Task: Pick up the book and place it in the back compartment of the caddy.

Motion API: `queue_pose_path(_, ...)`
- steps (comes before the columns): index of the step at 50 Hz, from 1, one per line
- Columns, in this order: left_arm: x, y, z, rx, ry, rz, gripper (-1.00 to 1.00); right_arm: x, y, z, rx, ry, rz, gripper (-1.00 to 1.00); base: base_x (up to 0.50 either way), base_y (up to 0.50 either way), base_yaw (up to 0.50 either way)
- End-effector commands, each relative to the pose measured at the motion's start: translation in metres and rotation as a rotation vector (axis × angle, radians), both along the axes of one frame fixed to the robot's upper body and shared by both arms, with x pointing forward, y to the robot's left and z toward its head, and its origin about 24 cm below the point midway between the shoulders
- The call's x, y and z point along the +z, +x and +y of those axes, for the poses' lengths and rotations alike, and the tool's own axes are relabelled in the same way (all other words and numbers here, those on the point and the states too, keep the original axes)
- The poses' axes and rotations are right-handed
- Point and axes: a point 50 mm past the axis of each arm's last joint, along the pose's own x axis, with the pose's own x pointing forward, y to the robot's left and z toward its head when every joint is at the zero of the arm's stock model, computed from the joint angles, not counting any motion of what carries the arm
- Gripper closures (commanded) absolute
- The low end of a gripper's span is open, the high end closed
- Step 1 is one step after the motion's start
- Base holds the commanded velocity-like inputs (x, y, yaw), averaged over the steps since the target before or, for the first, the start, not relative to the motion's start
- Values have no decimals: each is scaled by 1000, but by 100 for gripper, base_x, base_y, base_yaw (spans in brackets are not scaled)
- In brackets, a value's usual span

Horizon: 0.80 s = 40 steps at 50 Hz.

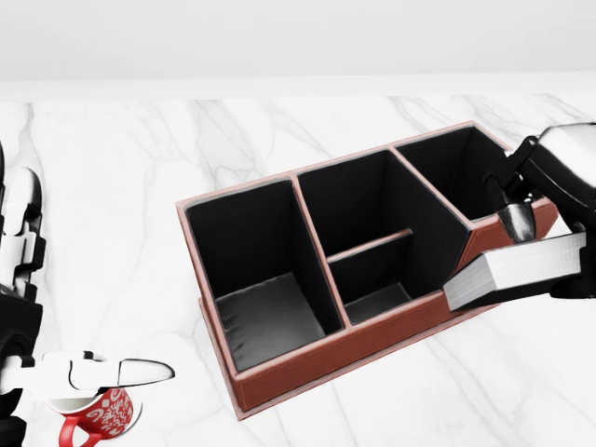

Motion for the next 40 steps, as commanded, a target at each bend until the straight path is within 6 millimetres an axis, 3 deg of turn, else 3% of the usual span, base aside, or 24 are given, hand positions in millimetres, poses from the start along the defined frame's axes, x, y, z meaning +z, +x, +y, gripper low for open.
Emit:
queue_pose_path(1, 2, -1, 1, 1, 0, -8, -100, 9, 9, 14, 43, 2, -28, 100, 0, 0, 0)
queue_pose_path(6, 2, -1, 1, 1, 0, -10, -100, 17, 13, 17, 64, 12, -42, 100, 0, 0, 0)
queue_pose_path(17, 3, -1, 1, 1, 0, -12, -100, 9, 28, 22, 65, 19, 14, 100, 0, 0, 0)
queue_pose_path(26, 2, 0, 1, 2, -1, -12, -100, 14, 31, 32, 97, 27, 1, 100, 0, 0, 0)
queue_pose_path(34, 2, 1, 2, 5, -3, -8, -100, -1, 30, 33, 98, 39, 41, 100, 0, 0, 0)
queue_pose_path(40, 1, 2, 2, 7, -4, -5, -100, 3, 31, 36, 116, 49, 33, 100, 0, 0, 0)
